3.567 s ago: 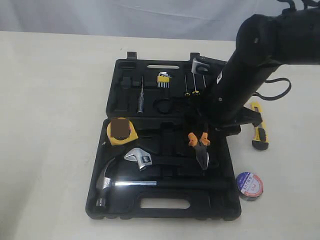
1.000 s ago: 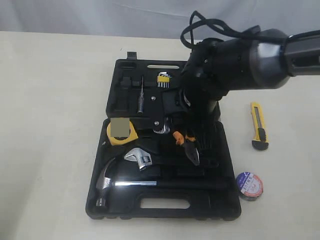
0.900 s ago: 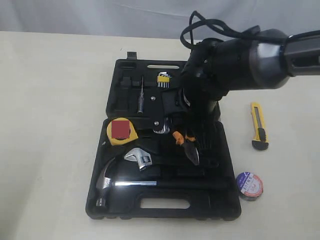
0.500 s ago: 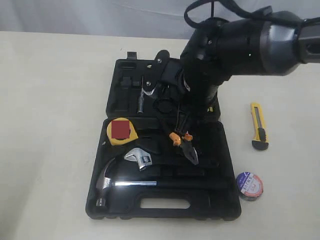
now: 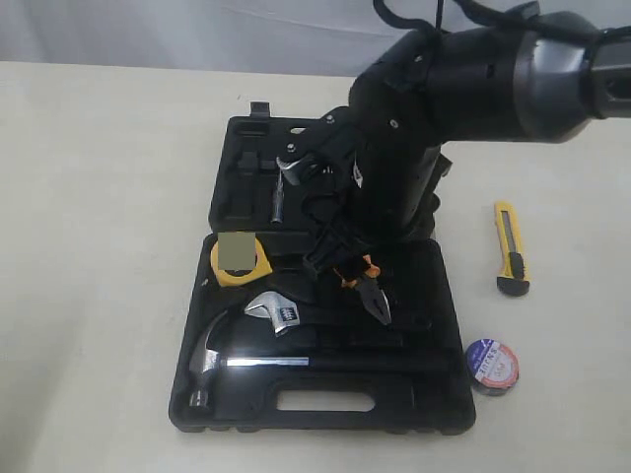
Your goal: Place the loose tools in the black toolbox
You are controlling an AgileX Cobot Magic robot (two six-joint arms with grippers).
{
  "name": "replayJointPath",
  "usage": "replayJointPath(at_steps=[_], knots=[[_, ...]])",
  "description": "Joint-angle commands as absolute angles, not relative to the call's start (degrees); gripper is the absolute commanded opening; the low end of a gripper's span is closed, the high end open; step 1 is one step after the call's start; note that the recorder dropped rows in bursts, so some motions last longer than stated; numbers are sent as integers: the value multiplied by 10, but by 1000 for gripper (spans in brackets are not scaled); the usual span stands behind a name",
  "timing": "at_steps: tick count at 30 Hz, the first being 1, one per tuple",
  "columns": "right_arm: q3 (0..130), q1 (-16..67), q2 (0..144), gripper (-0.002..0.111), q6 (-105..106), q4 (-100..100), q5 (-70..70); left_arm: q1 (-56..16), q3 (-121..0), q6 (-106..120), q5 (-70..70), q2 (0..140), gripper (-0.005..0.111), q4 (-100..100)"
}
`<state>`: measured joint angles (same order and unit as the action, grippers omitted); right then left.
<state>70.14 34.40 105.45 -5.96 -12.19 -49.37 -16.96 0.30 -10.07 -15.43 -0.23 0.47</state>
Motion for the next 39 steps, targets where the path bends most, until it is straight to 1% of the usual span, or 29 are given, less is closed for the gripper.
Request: replayJointPath(at_steps=[1,7,8,9,10,11,13,14,16,18,19,21,24,30,32,35,36,39], knots=[[704,344,1063,71,-58,-102,-486,-172,0,-100,-156,0,0,0],[705,341,1128,70,-72,-87,-421,-172,0,-100,-156,0,0,0],[705,341,1136,63,-85,-90,-421,-172,0,-100,-156,0,0,0],[705,341,1140,50,-100,-92,-421,-172,0,-100,-156,0,0,0],[705,341,1140,40,-111,-97,-421,-172,0,-100,-156,0,0,0],[705,341,1140,21,-144,-113,-422,-172,0,-100,-156,0,0,0],[706,341,1137,4,-214,-152,-426,-172,0,-100,-156,0,0,0],[706,341,1135,3,-230,-166,-431,-172,0,-100,-156,0,0,0],[706,341,1119,5,-267,-189,-440,-172,0,-100,-156,0,0,0],[706,321,1095,5,-325,-191,-439,-172,0,-100,-156,0,0,0],[706,295,1084,5,-336,-154,-446,-172,0,-100,-156,0,0,0],[705,269,1083,5,-313,-97,-453,-172,0,-100,-156,0,0,0],[695,254,1083,5,-313,-47,-440,-172,0,-100,-156,0,0,0],[629,244,1083,5,-313,100,-292,-172,0,-100,-156,0,0,0],[581,244,1081,5,-313,163,-200,-172,0,-100,-156,0,0,0],[532,244,1081,5,-315,212,-132,-172,0,-100,-156,0,0,0],[502,244,1081,5,-317,247,-87,-172,0,-100,-156,0,0,0],[464,248,1081,5,-317,315,-29,-172,0,-100,-156,0,0,0]])
